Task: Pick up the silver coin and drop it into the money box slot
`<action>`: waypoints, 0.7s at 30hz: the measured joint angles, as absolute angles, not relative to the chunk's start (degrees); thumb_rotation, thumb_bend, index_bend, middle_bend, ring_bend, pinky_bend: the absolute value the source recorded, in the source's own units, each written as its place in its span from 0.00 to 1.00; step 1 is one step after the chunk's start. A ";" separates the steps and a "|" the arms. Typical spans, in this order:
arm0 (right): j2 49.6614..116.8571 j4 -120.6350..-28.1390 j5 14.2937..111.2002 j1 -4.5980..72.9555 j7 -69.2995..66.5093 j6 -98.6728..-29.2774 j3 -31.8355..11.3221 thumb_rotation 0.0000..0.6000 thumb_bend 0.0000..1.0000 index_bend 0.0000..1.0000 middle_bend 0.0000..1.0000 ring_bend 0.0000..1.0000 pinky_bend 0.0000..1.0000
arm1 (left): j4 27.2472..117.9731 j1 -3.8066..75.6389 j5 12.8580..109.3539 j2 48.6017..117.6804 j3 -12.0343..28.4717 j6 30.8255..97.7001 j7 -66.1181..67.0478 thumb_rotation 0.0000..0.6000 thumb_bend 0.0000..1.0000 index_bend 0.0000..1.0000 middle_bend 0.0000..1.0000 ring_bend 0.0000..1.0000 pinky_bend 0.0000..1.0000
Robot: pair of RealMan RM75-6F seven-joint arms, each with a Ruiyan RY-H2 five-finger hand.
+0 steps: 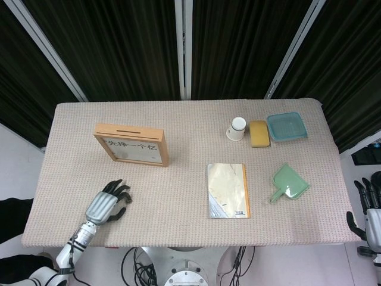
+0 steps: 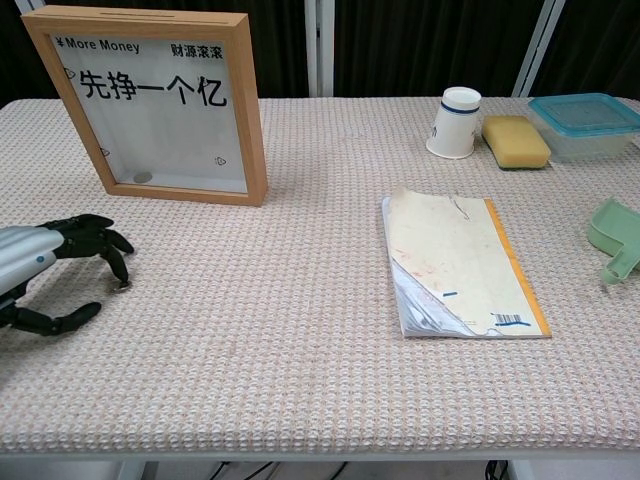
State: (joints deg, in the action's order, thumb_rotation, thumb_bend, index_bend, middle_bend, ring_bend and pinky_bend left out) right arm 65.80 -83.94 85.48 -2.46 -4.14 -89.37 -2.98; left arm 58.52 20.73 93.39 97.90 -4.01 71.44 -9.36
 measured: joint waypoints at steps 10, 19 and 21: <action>65.97 -83.58 85.24 -2.62 -4.47 -89.37 -3.01 1.00 0.39 0.00 0.00 0.00 0.00 | 56.62 21.06 92.75 99.38 -3.61 71.14 -10.93 1.00 0.29 0.40 0.19 0.03 0.12; 66.08 -83.15 84.99 -2.95 -4.90 -89.49 -2.98 1.00 0.39 0.00 0.00 0.00 0.00 | 53.71 21.71 92.55 101.94 -2.88 71.53 -13.08 1.00 0.29 0.45 0.20 0.03 0.12; 66.07 -83.03 84.84 -3.04 -5.10 -89.56 -3.05 1.00 0.39 0.00 0.00 0.00 0.00 | 53.06 21.88 92.66 102.46 -2.84 71.68 -13.50 1.00 0.29 0.45 0.21 0.04 0.12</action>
State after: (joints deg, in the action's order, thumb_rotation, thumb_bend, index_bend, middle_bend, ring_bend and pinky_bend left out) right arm 66.07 -83.03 84.84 -3.04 -5.10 -89.56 -3.05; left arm 53.06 21.88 92.66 102.46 -2.84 71.68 -13.50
